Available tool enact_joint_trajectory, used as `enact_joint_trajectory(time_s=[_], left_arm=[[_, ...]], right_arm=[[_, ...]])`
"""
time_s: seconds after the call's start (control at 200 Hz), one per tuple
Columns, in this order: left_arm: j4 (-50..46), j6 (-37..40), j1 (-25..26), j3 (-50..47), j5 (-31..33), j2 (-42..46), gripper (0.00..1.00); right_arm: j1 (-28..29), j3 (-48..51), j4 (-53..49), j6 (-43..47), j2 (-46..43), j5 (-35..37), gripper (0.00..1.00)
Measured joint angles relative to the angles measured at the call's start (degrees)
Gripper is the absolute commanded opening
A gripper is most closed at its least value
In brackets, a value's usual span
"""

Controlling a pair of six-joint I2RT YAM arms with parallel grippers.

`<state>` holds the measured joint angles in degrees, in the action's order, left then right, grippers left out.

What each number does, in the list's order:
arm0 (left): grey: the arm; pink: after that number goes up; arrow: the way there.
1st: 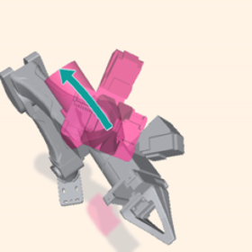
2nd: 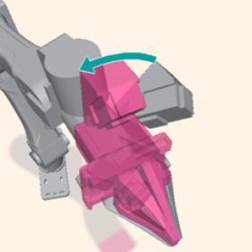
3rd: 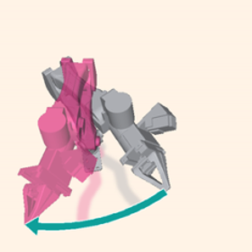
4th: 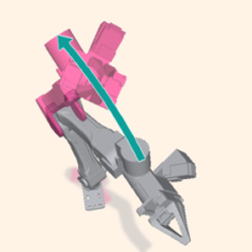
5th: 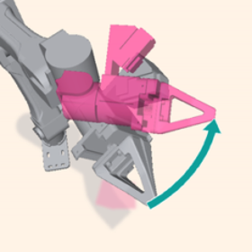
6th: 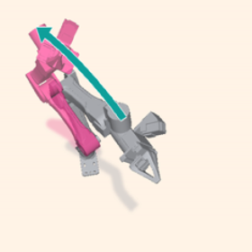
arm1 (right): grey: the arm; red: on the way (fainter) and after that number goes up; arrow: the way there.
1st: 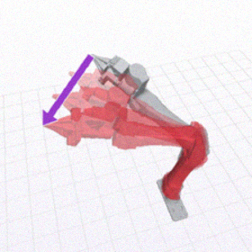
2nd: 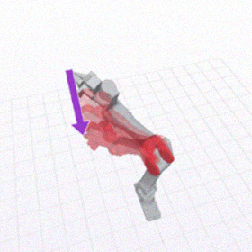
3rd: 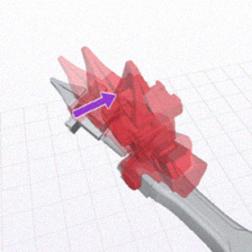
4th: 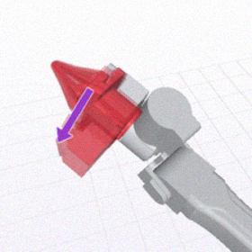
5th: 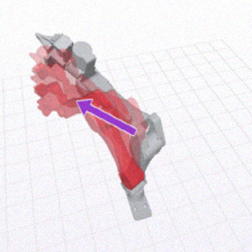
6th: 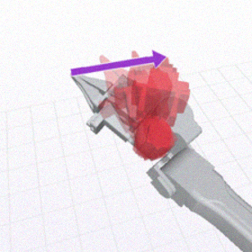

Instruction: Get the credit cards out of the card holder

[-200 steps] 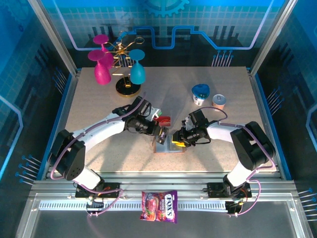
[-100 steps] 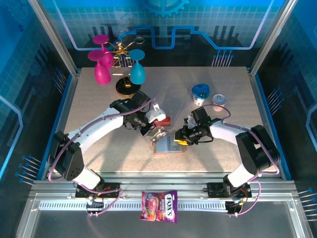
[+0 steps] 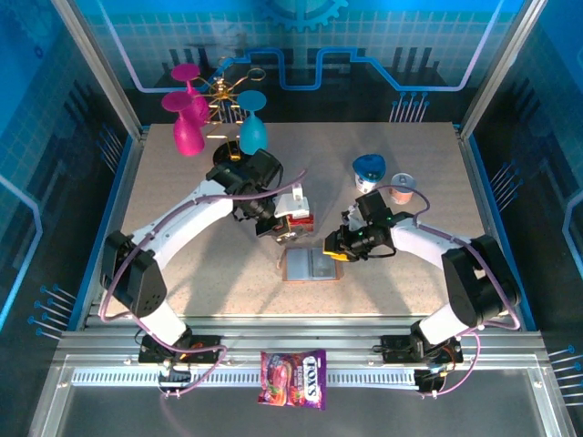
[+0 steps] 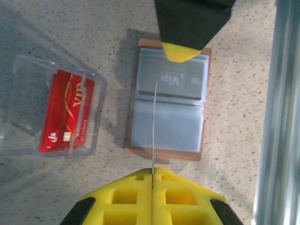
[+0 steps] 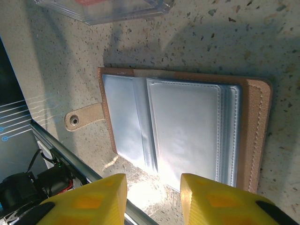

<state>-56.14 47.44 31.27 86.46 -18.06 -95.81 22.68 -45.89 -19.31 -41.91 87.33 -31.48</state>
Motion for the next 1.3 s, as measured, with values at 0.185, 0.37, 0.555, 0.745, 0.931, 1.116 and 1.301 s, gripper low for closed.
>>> enact_joint_trajectory(time_s=[0.185, 0.37, 0.555, 0.745, 0.931, 1.116, 1.301], left_arm=[[-1.79, 4.15, -1.29, 7.21, 0.76, -4.17, 0.0], [-4.28, 6.67, -3.5, 14.84, 0.72, -9.14, 0.0], [-6.99, 8.72, -4.79, 21.51, 0.74, -13.92, 0.0], [-9.4, 10.14, -4.92, 29.18, 0.72, -19.23, 0.0], [-10.88, 11.1, -4.9, 34.14, 0.72, -23.69, 0.0], [-11.69, 11.23, -4.9, 35.34, 0.72, -26.88, 0.0], [-12.59, 11.26, -4.85, 35.76, 1.42, -29.64, 0.0]], right_arm=[[-0.79, 0.02, -0.96, 0.17, -0.85, 0.48, 0.37], [-1.75, 0.02, -1.29, 0.42, -1.53, 1.07, 0.37], [-2.27, 0.02, -1.44, 0.44, -1.53, 1.07, 0.37], [-2.82, 0.02, -1.29, 0.44, -1.51, 1.05, 0.37], [-4.11, 0.04, -1.09, 0.46, -1.51, 1.01, 0.37], [-5.81, 0.5, -0.15, 0.68, -1.51, 0.85, 0.37], [-6.97, 1.73, 0.28, 1.07, -1.51, 0.28, 0.37]])
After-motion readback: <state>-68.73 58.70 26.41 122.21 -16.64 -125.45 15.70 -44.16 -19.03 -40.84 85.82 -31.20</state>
